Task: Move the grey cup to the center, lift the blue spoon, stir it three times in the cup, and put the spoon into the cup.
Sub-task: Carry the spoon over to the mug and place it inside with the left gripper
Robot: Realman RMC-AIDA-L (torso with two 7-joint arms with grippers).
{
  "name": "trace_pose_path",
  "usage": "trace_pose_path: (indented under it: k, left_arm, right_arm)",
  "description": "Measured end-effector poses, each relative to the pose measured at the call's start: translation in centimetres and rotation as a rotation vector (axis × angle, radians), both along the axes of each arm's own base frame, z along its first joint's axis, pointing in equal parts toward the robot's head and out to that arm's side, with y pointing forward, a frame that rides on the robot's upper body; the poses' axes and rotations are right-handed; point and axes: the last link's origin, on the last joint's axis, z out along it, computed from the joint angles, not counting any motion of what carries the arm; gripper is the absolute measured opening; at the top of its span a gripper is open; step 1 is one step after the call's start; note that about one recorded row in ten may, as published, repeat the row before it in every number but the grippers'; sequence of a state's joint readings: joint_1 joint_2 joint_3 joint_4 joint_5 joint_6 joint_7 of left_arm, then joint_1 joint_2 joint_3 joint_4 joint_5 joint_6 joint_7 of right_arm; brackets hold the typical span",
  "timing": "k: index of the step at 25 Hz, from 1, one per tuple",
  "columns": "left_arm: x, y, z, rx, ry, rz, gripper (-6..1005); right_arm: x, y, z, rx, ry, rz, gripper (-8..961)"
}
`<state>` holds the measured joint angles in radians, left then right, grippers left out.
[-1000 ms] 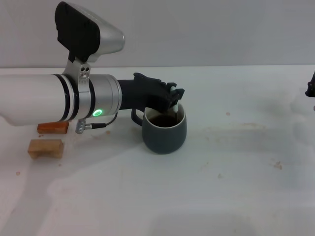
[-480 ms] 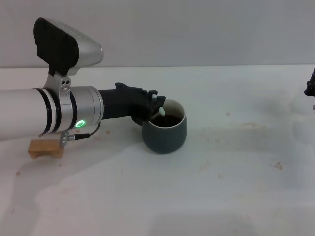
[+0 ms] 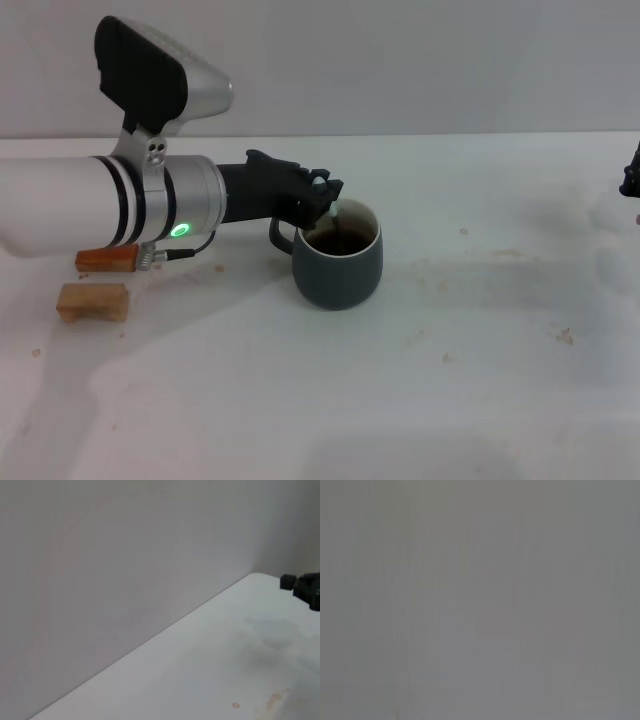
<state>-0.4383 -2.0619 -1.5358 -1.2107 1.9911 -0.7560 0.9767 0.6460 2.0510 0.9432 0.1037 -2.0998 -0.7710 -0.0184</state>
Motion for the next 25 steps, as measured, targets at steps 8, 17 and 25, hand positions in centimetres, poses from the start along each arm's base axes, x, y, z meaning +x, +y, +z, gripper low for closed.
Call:
trace_pose_path:
  k: [8, 17, 25]
  left_arm:
    - [0.8, -0.9, 0.0, -0.039, -0.027, -0.008, 147]
    - [-0.6, -1.9, 0.7, -0.027, -0.043, 0.038, 146]
    - [-1.7, -0.3, 2.0, 0.038, -0.015, 0.048, 145]
  right_arm:
    - [0.0, 0.0, 0.0, 0.002, 0.002, -0.003, 33]
    - [-0.2, 0.1, 0.0, -0.001, 0.0, 0.004, 33]
    - [-0.3, 0.2, 0.0, -0.002, -0.001, 0.007, 32]
